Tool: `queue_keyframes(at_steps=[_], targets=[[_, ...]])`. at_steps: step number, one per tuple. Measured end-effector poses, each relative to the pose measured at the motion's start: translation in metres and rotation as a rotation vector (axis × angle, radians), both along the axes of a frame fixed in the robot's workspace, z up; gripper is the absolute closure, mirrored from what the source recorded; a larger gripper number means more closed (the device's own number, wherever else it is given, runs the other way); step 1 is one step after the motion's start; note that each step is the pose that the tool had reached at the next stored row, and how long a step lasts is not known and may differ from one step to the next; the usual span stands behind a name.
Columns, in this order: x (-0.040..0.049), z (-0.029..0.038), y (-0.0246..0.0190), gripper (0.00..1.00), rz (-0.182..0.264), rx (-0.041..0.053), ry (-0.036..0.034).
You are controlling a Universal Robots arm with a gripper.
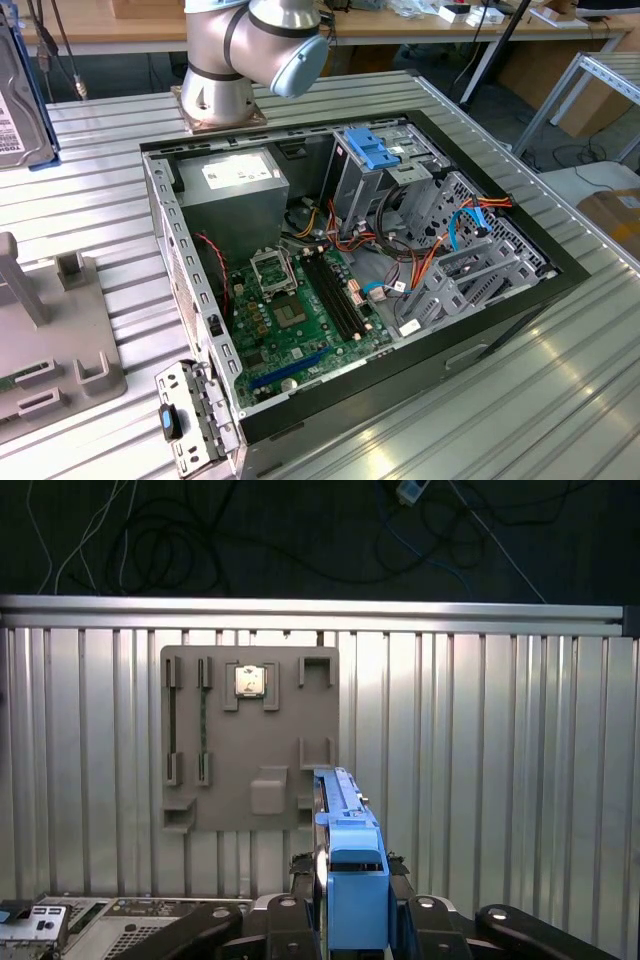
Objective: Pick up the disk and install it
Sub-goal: 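Pick up the disk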
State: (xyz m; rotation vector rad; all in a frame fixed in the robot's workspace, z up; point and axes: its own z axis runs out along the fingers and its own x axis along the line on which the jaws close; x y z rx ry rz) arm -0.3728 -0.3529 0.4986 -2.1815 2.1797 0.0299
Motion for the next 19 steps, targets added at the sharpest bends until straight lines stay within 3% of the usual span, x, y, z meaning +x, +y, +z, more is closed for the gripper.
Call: queue_keyframes(at_steps=[6,13,16,19], targets=[[0.006,0.0,0.0001,0.63,0.0,0.0,0.0],[0.0238,0.0,0.0004,0.63,0.0,-0.0001,0.0],[0.0336,0.0,0.0006,0.63,0.0,0.0,0.0],[0.0499,0.0,0.0008,0.63,0.0,0.0,0.0]])
